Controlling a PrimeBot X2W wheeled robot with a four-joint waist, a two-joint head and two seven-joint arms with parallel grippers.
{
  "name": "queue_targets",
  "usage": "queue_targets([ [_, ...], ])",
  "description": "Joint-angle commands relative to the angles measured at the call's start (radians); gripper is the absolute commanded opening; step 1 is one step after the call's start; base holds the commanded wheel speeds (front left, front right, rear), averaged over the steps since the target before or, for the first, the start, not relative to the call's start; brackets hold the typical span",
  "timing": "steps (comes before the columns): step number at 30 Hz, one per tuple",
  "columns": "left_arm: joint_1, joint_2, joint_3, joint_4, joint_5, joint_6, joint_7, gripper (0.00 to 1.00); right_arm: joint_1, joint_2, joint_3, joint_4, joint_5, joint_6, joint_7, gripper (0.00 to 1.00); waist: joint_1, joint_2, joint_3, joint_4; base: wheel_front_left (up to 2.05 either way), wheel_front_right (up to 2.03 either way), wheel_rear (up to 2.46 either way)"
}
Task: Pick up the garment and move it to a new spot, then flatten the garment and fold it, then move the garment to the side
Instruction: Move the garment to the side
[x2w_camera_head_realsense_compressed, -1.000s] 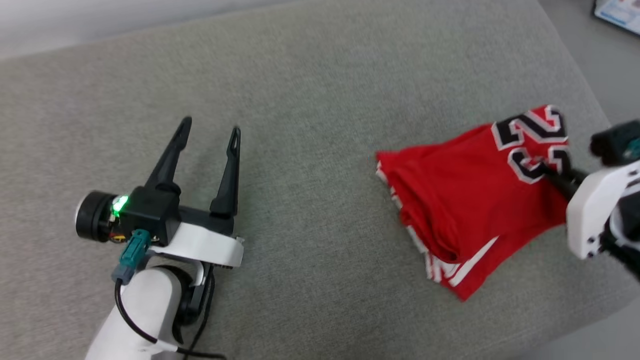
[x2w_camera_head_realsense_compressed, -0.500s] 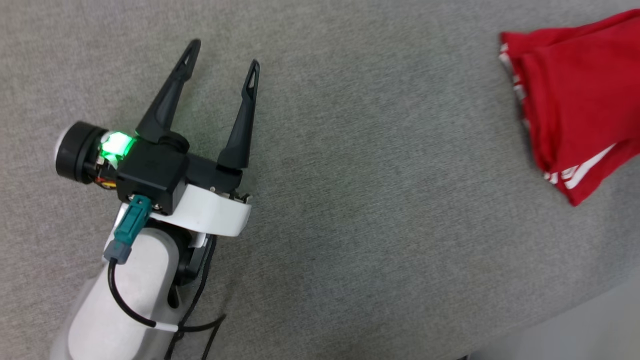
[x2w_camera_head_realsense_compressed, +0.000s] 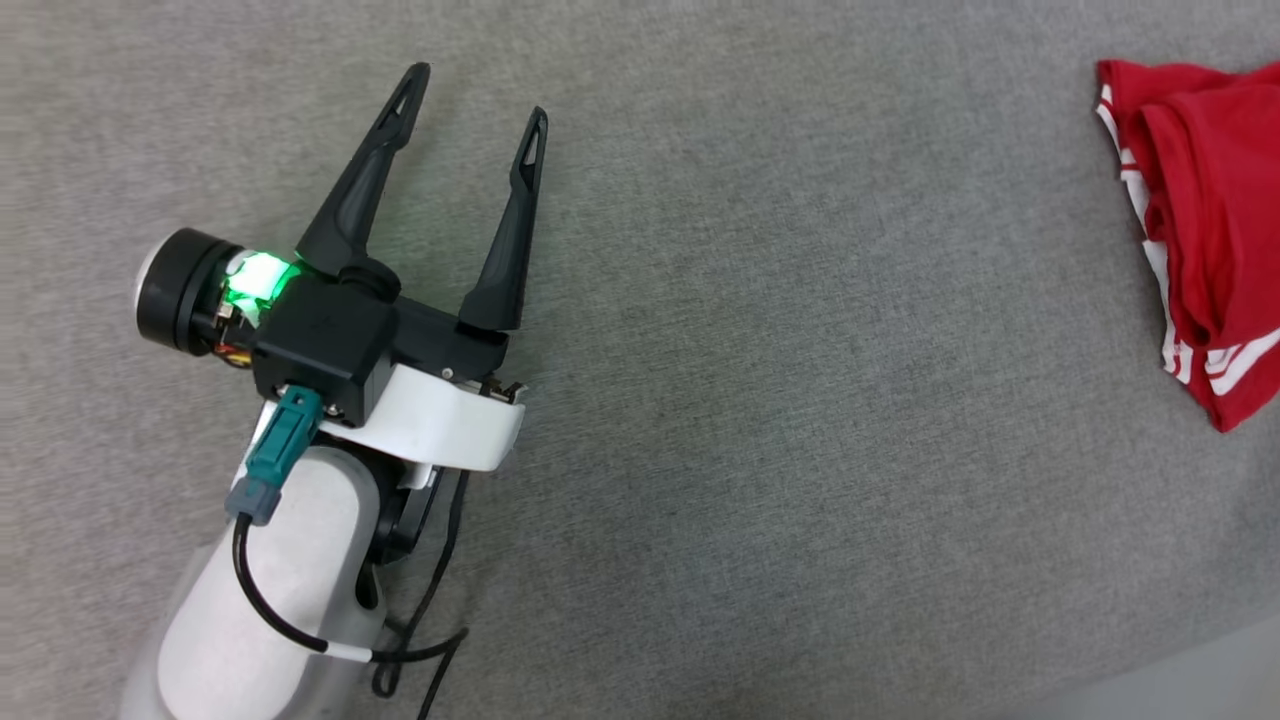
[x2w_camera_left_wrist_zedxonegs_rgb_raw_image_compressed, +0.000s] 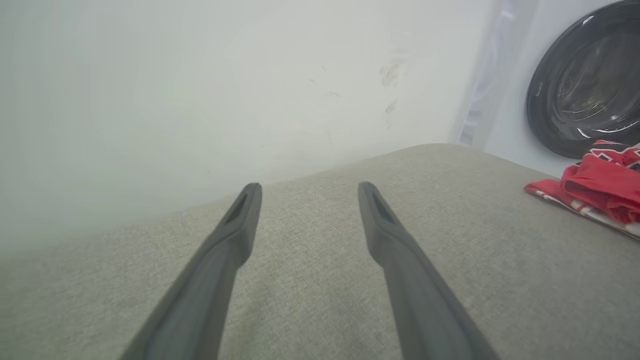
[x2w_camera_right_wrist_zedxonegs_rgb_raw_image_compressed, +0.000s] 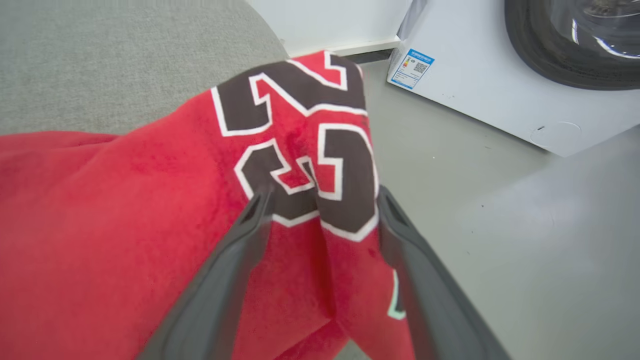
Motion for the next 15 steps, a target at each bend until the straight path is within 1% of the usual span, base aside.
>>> queue_targets([
  [1, 0.007, -0.001, 0.003, 0.001, -0.002, 0.003, -0.007, 1.0, -0.015, -0.006, -0.006, 0.012, -0.002, -0.002, -0.013, 1.0, -0.0001, 0.0, -0.017, 0.013, 0.0, 0.0, 0.0],
  [4, 0.028, -0.007, 0.007, 0.015, -0.011, 0.012, -0.02, 1.0, -0.027, -0.029, -0.034, 0.054, -0.026, -0.002, -0.059, 1.0, -0.0001, 0.0, -0.049, 0.03, 0.0, 0.0, 0.0],
  [8, 0.065, -0.015, 0.015, 0.038, -0.033, 0.026, -0.041, 1.0, -0.024, -0.032, -0.06, 0.077, -0.066, -0.002, -0.131, 1.0, -0.0001, 0.0, -0.11, 0.051, 0.0, 0.0, 0.0],
  [11, 0.093, -0.026, 0.017, 0.058, -0.048, 0.035, -0.057, 1.0, 0.006, -0.014, -0.079, 0.06, -0.086, -0.002, -0.175, 1.0, -0.0001, 0.0, -0.163, 0.069, 0.0, 0.0, 0.0],
  [15, 0.136, -0.045, 0.024, 0.092, -0.072, 0.049, -0.073, 1.0, 0.065, 0.033, -0.102, 0.007, -0.117, -0.002, -0.21, 1.0, -0.0001, 0.0, -0.242, 0.094, 0.0, 0.0, 0.0],
])
